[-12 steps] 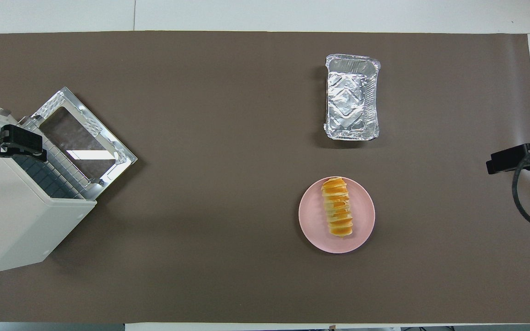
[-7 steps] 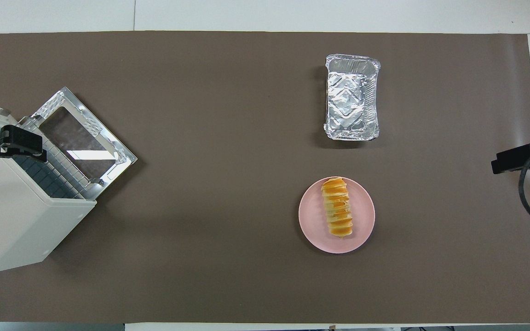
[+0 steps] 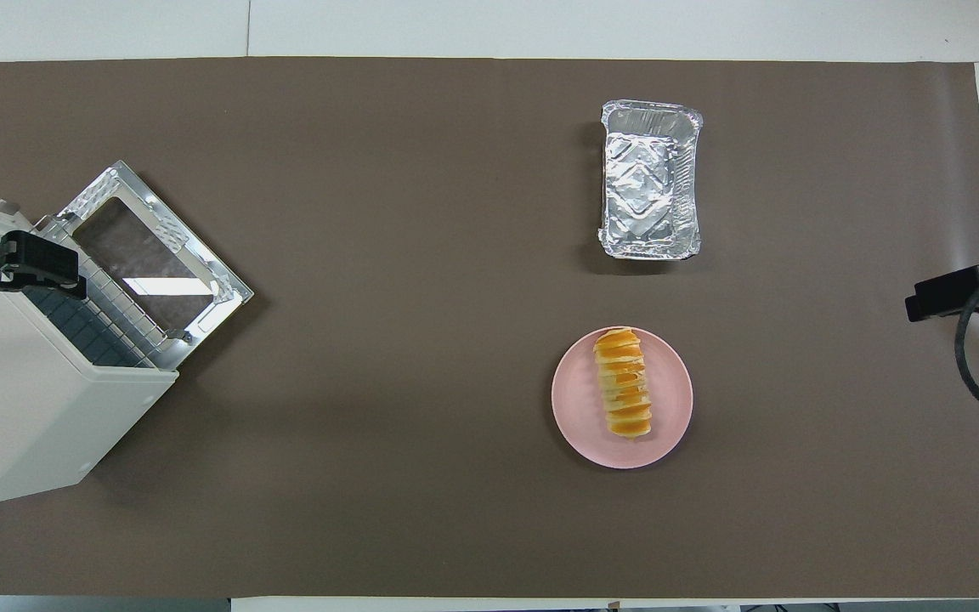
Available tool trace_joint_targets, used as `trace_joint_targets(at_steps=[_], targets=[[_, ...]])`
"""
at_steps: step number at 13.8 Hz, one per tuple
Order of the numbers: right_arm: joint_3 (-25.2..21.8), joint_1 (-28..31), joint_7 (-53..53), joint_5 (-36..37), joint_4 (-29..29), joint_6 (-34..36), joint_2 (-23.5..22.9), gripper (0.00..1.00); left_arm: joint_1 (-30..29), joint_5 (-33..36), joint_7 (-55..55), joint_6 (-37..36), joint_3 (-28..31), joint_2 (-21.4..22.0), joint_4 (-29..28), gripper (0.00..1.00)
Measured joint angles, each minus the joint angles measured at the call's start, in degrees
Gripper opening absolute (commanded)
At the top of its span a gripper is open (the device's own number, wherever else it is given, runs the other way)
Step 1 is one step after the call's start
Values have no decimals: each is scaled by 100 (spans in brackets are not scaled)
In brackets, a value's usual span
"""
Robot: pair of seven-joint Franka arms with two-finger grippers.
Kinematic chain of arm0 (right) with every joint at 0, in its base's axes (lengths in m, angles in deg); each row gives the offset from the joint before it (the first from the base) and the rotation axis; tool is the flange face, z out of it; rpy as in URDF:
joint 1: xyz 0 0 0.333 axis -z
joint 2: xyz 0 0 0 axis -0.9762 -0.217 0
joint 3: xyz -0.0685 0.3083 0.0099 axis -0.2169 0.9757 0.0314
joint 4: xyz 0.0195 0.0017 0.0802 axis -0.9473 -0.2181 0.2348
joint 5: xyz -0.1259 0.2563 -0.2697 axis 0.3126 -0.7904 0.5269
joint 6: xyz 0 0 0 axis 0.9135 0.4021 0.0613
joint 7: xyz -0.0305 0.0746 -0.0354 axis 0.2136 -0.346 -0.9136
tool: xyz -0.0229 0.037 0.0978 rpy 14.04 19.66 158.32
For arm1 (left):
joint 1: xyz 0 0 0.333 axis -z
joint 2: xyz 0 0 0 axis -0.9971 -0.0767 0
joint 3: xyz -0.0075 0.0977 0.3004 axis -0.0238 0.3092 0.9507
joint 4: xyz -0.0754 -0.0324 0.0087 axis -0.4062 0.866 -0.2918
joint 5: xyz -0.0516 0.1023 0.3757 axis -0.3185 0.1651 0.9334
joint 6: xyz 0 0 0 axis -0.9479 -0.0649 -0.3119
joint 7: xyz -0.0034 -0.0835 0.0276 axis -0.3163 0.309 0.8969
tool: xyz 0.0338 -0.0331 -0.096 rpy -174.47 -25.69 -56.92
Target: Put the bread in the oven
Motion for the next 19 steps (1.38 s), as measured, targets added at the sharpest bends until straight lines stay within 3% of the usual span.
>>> trace_joint_targets(at_steps=[3, 9, 19], targets=[[65, -245, -258, -20, -145, -56, 13, 100, 0, 0, 0, 0, 0, 0, 0, 100], [124, -1680, -1978, -23, -1079, -1119, -2, 100, 0, 0, 0, 0, 0, 0, 0, 100], [75, -1748, -2119, -23, -1162, -1099, 29, 100, 0, 0, 0, 0, 0, 0, 0, 100]])
